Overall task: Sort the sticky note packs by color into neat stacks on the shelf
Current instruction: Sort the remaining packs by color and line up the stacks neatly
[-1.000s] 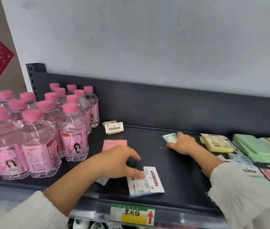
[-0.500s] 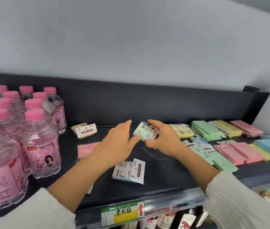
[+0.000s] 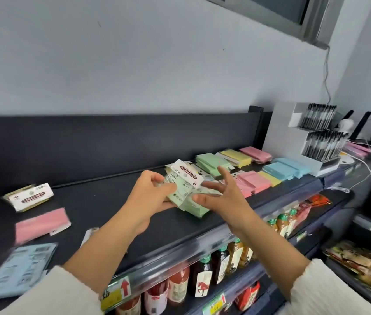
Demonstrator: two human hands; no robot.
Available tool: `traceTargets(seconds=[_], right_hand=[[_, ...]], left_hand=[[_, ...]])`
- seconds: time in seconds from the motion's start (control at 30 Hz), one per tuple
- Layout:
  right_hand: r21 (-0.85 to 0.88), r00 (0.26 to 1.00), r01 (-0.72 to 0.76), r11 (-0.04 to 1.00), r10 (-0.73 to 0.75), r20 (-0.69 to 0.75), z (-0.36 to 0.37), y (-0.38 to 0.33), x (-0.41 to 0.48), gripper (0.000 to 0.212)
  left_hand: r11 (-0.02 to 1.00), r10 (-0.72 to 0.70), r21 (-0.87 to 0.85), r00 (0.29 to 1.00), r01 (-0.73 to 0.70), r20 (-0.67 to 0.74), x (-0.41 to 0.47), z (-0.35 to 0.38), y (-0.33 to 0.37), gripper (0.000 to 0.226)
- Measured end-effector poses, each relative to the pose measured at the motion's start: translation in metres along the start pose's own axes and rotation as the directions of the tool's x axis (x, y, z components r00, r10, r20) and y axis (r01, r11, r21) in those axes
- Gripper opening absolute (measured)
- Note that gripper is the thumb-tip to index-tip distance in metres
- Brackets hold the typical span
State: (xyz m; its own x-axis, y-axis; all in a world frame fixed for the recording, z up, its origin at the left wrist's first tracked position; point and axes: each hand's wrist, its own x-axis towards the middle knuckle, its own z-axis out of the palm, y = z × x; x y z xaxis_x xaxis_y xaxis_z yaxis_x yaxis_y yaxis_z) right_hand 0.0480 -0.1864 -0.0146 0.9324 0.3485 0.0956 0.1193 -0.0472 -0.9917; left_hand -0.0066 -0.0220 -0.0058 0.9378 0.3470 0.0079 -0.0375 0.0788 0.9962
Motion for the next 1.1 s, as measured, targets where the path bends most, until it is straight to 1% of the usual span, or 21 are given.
traceTargets(seconds=[0.03, 0.1, 0.13, 0.17, 0.27, 0.37, 0.4, 0.47, 0.53, 0.57, 0.6, 0.63, 0.67, 0.7, 0.77, 0.83, 0.9, 0.93, 0.97, 1.03, 1.1], right_hand=[[0.084, 0.999, -0.050, 0.995, 0.049, 0.014, -0.007, 0.001, -0.003, 0.078], [0.137, 0.995, -0.085, 0.987, 0.077, 0.063, -0.020, 0.004, -0.009, 0.036], [0.133, 0.994, -0.084, 0.988, 0.074, 0.077, -0.026, 0.006, -0.013, 0.025], [0.137, 0.995, -0.081, 0.987, 0.072, 0.074, -0.032, 0.009, -0.014, 0.022], [0.181, 0.998, -0.065, 0.981, 0.060, 0.034, -0.050, 0.015, -0.021, 0.029], [0.195, 0.999, -0.030, 0.980, 0.023, 0.035, -0.069, 0.018, -0.032, 0.024], [0.196, 0.999, -0.019, 0.981, 0.011, 0.041, -0.075, 0.018, -0.036, 0.026], [0.197, 0.999, 0.004, 0.980, -0.014, 0.049, -0.086, 0.017, -0.045, 0.029], [0.170, 0.997, 0.063, 0.983, -0.068, 0.024, -0.098, 0.017, -0.050, 0.031], [0.113, 0.991, 0.132, 0.985, -0.131, -0.013, -0.105, 0.019, -0.053, 0.033], [-0.013, 0.967, 0.243, 0.970, -0.243, -0.071, -0.114, 0.021, -0.054, 0.036], [-0.186, 0.916, 0.357, 0.915, -0.382, -0.122, -0.122, 0.022, -0.056, 0.040], [-0.344, 0.846, 0.444, 0.828, -0.513, -0.144, -0.130, 0.025, -0.057, 0.042], [-0.461, 0.777, 0.496, 0.736, -0.613, -0.142, -0.136, 0.028, -0.057, 0.040], [-0.603, 0.667, 0.548, 0.580, -0.738, -0.103, -0.149, 0.033, -0.060, 0.033], [-0.698, 0.577, 0.568, 0.436, -0.816, -0.040, -0.161, 0.037, -0.063, 0.028], [-0.752, 0.522, 0.575, 0.321, -0.852, 0.036, -0.171, 0.039, -0.065, 0.026], [-0.762, 0.515, 0.580, 0.289, -0.854, 0.069, -0.174, 0.040, -0.065, 0.026], [-0.761, 0.526, 0.585, 0.280, -0.845, 0.093, -0.177, 0.041, -0.064, 0.027], [-0.743, 0.586, 0.596, 0.304, -0.797, 0.145, -0.181, 0.042, -0.061, 0.036], [-0.703, 0.686, 0.604, 0.375, -0.694, 0.219, -0.184, 0.043, -0.057, 0.050]], left_hand=[[0.998, -0.007, -0.056, 0.999, 0.009, 0.034, -0.002, 0.008, -0.002, 0.032], [0.995, -0.010, -0.101, 0.996, 0.019, 0.086, -0.006, 0.024, -0.007, 0.045], [0.994, -0.014, -0.104, 0.995, 0.024, 0.101, -0.008, 0.033, -0.010, 0.048], [0.994, -0.014, -0.107, 0.994, 0.026, 0.109, -0.010, 0.041, -0.012, 0.048], [0.992, -0.020, -0.122, 0.991, 0.036, 0.133, -0.018, 0.068, -0.016, 0.037], [0.994, -0.032, -0.101, 0.988, 0.048, 0.151, -0.027, 0.094, -0.022, 0.031], [0.998, -0.016, -0.050, 0.990, 0.024, 0.141, -0.031, 0.103, -0.025, 0.029], [0.987, 0.070, 0.135, 0.993, -0.083, 0.096, -0.036, 0.118, -0.030, 0.029], [0.932, 0.191, 0.298, 0.978, -0.206, 0.078, -0.044, 0.129, -0.029, 0.030], [0.908, 0.241, 0.332, 0.967, -0.253, 0.079, -0.050, 0.135, -0.028, 0.034], [0.899, 0.267, 0.334, 0.959, -0.282, 0.093, -0.054, 0.141, -0.027, 0.042], [0.906, 0.261, 0.313, 0.958, -0.285, 0.117, -0.059, 0.146, -0.026, 0.051], [0.920, 0.230, 0.289, 0.962, -0.264, 0.148, -0.064, 0.152, -0.026, 0.058], [0.938, 0.190, 0.258, 0.966, -0.232, 0.177, -0.067, 0.156, -0.028, 0.066], [0.972, 0.125, 0.167, 0.969, -0.162, 0.215, -0.073, 0.167, -0.030, 0.081], [0.993, 0.091, 0.041, 0.958, -0.106, 0.273, -0.076, 0.173, -0.031, 0.092], [0.989, 0.041, -0.145, 0.947, 0.006, 0.317, -0.078, 0.177, -0.029, 0.089], [0.979, 0.037, -0.200, 0.945, 0.030, 0.324, -0.078, 0.178, -0.029, 0.084], [0.983, 0.043, -0.184, 0.954, 0.013, 0.297, -0.077, 0.180, -0.030, 0.079], [0.998, 0.062, -0.008, 0.972, -0.061, 0.226, -0.070, 0.181, -0.034, 0.081], [0.987, 0.055, 0.133, 0.973, -0.086, 0.223, -0.064, 0.182, -0.034, 0.091]])
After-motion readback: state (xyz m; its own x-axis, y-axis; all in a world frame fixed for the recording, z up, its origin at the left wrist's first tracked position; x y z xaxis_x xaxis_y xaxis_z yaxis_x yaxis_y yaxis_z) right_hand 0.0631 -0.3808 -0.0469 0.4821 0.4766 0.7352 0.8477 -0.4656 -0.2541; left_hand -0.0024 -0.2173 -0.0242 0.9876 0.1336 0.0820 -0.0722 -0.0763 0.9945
